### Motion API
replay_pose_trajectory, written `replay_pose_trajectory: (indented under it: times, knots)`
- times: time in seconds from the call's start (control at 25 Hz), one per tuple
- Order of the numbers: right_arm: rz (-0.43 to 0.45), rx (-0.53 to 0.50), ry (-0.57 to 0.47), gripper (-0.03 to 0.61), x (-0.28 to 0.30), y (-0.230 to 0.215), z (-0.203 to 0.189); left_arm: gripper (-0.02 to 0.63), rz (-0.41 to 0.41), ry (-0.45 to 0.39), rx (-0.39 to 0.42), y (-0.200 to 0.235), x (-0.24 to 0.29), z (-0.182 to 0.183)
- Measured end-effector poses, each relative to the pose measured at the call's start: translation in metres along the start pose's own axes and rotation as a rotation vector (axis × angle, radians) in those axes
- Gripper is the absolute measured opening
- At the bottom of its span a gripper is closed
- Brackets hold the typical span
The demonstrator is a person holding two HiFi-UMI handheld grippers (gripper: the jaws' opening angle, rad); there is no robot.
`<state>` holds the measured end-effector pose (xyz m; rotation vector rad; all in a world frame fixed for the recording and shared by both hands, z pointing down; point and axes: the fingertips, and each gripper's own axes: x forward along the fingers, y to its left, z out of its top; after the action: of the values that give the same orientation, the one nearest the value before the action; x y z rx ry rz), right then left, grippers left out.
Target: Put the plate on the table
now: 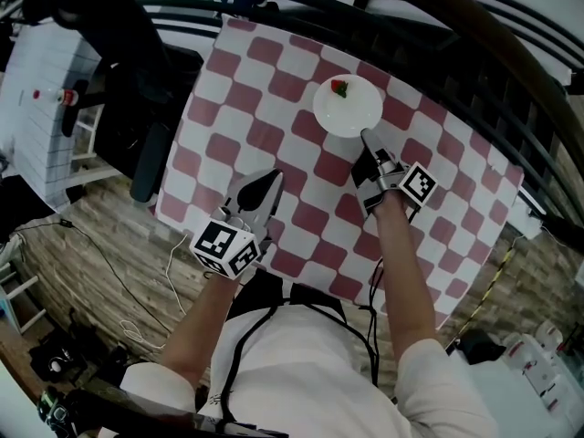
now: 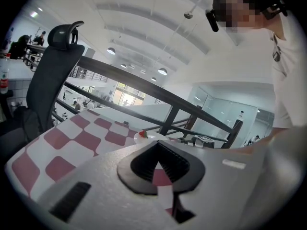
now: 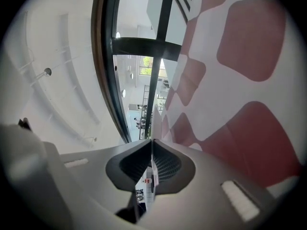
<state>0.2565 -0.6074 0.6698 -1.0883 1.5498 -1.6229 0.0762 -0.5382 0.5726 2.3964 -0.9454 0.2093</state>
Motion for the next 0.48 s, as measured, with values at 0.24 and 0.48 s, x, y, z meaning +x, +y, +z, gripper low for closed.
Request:
replay_pose_trajectory:
  times: [0.24,0.48]
  knots:
    - [-0.051,-0.007,0.016,0.02,0.021,-0.01,0.013,0.007,0.012,0.0,-0.016,0.005,0.001,-0.003]
    - [-0.141,0.013,0.016,0.017,0.028,-0.024,0.019,0.006,0.023,-0.008,-0.023,0.005,-0.001,-0.001]
